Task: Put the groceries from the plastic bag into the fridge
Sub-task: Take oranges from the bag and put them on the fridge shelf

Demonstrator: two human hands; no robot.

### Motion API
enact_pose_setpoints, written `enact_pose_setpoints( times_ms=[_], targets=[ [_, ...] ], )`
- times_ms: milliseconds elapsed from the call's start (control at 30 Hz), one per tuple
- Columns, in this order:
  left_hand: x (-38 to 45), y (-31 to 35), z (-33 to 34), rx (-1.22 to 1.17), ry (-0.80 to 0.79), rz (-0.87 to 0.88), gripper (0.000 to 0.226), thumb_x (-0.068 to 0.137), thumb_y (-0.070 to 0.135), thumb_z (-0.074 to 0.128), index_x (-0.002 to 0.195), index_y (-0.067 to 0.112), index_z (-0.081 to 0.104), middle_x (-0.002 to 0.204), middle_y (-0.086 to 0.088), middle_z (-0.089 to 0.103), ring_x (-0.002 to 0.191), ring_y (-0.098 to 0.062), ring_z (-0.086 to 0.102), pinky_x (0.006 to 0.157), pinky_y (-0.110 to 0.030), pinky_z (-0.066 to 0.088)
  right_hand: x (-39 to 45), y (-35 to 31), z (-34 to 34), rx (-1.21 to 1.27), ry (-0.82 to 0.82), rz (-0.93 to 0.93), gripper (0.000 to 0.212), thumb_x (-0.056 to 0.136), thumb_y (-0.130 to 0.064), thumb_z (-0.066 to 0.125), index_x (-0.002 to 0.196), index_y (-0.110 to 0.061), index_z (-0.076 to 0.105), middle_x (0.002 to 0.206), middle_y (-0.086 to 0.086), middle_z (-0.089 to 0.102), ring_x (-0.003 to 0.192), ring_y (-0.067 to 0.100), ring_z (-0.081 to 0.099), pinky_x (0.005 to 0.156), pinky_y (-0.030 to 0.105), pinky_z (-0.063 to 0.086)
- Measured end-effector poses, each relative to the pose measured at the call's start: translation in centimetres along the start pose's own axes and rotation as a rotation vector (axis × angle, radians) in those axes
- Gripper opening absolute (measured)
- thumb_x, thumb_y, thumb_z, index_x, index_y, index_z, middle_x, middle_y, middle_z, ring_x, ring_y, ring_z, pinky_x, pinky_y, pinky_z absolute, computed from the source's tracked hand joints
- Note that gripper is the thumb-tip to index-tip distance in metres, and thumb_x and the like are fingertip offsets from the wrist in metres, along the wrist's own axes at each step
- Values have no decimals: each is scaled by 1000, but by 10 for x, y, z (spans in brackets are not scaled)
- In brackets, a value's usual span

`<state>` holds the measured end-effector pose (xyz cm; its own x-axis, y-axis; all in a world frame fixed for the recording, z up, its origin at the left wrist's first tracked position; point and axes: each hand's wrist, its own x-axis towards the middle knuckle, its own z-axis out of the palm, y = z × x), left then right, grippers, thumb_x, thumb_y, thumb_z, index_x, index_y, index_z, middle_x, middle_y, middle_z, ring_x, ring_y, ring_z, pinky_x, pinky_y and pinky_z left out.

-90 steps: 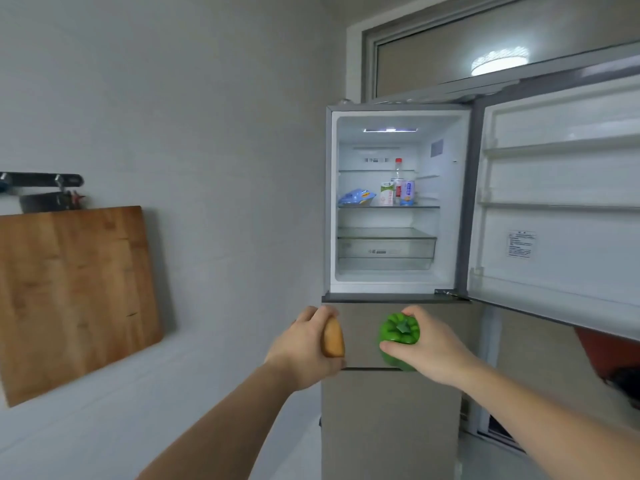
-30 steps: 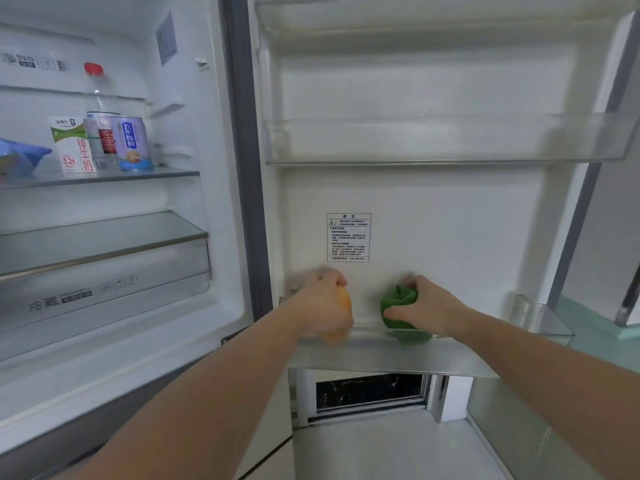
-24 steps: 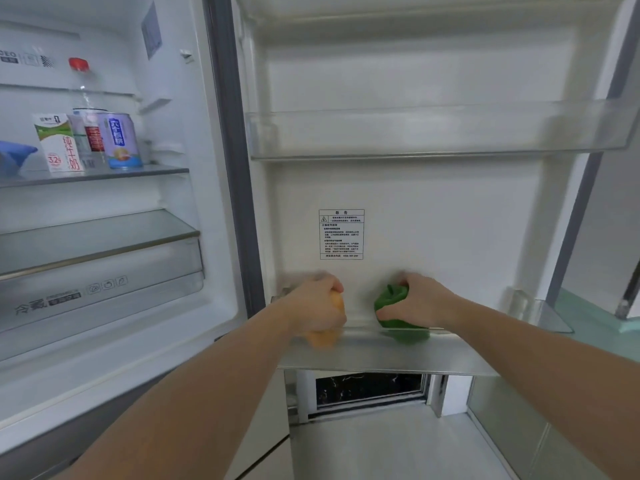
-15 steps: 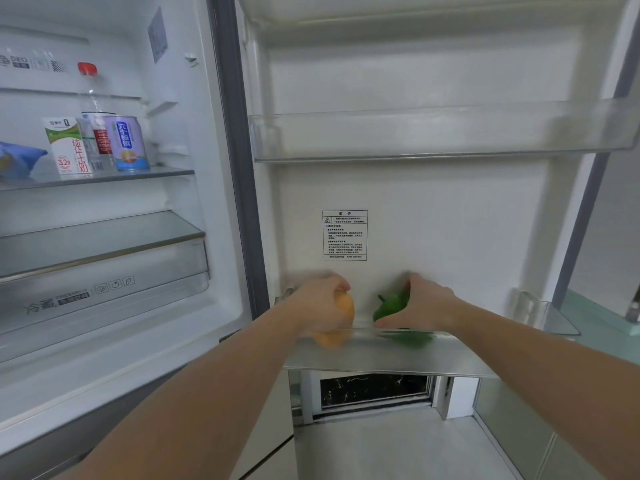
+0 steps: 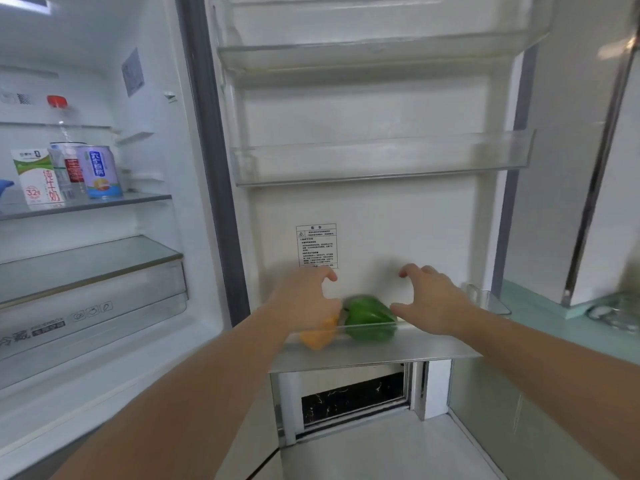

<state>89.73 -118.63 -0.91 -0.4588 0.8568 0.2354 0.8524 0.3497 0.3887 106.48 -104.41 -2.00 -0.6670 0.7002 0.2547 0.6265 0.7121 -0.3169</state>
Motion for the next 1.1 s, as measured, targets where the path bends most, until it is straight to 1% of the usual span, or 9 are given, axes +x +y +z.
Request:
enact_pose_setpoints(
  times_ms=[100, 200, 300, 500, 600, 767, 900, 1000, 1100],
  targets=[
    [-9, 17, 1, -8, 25, 111, 49, 86, 35, 64, 133, 28, 50, 134, 3, 50, 118, -16, 49, 88, -25, 35, -29, 6, -16, -61, 56, 58, 62, 83, -44, 59, 138, -26, 37, 133, 3, 44, 115, 24, 50, 87, 36, 44],
    [-21, 31, 9, -43, -6, 208, 50, 82, 41, 65, 129, 32, 50, 131, 3, 50, 114, -20, 51, 96, -33, 42, -66, 11, -27, -65, 86, 164, 59, 82, -45, 59, 135, -28, 38, 132, 1, 45, 113, 23, 50, 86, 36, 48],
    [-37, 45, 22, -60, -20, 325, 49, 80, 41, 63, 127, 34, 51, 128, 6, 52, 113, -18, 51, 95, -38, 45, -107, 19, -33, -115, 83, 257, 61, 80, -45, 61, 134, -29, 38, 130, 3, 46, 118, 25, 49, 93, 39, 47],
    [-73, 102, 48, -58, -191, 521, 60, 81, 43, 63, 137, 31, 44, 135, 3, 48, 116, -21, 52, 93, -36, 46, -206, 43, -58, -298, 74, 452, 68, 83, -46, 61, 142, -29, 32, 142, 2, 39, 128, 25, 42, 98, 42, 43],
    [-92, 148, 64, -100, -270, 609, 60, 83, 41, 64, 138, 28, 45, 136, 3, 46, 116, -19, 51, 88, -29, 42, -261, 63, -85, -335, 95, 586, 69, 82, -47, 60, 142, -30, 31, 141, 1, 39, 126, 25, 42, 94, 40, 44],
    [-143, 240, 92, -74, -346, 792, 57, 80, 47, 61, 134, 36, 45, 131, 9, 47, 108, -18, 55, 89, -39, 50, -373, 99, -126, -355, 123, 811, 68, 83, -47, 58, 143, -30, 30, 138, 0, 41, 123, 25, 44, 92, 39, 45],
    [-202, 323, 119, -109, -411, 915, 60, 78, 43, 61, 135, 36, 46, 135, 8, 48, 113, -17, 54, 90, -34, 49, -477, 123, -151, -370, 148, 981, 69, 84, -48, 58, 144, -30, 28, 141, 0, 39, 125, 25, 44, 91, 38, 45],
    [-262, 385, 140, -169, -491, 994, 63, 77, 40, 63, 137, 33, 46, 138, 8, 45, 112, -18, 57, 84, -30, 52, -565, 136, -170, -374, 171, 1107, 68, 85, -48, 58, 144, -30, 28, 139, 1, 40, 124, 25, 43, 85, 36, 44],
    [-327, 445, 157, -169, -549, 1104, 63, 77, 42, 63, 137, 32, 47, 139, 4, 46, 117, -19, 54, 92, -37, 51, -654, 145, -189, -362, 209, 1233, 69, 85, -51, 58, 143, -29, 29, 140, 2, 40, 124, 27, 44, 89, 40, 47]
  ],
)
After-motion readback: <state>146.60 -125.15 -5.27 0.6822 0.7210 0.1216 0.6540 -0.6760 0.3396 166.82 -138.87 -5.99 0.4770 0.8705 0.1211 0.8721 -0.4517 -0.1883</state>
